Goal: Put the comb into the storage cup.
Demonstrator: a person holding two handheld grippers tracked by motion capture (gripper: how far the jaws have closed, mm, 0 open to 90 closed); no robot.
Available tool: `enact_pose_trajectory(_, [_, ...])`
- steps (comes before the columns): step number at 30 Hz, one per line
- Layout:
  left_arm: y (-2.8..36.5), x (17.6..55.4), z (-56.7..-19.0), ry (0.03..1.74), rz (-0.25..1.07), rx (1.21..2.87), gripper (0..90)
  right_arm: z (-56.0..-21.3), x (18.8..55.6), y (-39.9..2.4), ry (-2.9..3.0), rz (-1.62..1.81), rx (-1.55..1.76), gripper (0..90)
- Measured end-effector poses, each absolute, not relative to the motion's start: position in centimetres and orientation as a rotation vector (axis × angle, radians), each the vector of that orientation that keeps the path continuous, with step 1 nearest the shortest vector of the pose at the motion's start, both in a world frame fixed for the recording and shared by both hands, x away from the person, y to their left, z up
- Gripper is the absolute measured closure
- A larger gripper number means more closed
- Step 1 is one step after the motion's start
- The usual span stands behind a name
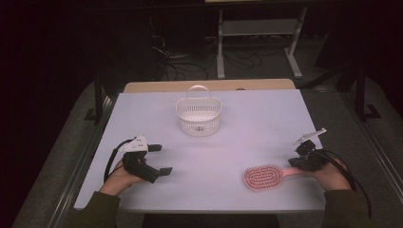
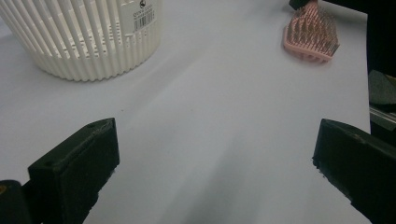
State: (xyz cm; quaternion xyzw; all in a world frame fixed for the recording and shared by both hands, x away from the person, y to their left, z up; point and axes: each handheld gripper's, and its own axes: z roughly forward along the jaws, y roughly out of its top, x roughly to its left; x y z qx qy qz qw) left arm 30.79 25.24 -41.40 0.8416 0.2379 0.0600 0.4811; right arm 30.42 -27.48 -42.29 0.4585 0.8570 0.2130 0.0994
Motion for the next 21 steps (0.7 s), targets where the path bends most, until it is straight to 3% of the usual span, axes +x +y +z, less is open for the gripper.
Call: enact_pose_trajectory(21, [25.1,30.7,-41.3,0.574,0.148,2.051,0.4,-42.6,27.4,-27.0,2.612,0.657,1.302,89.3])
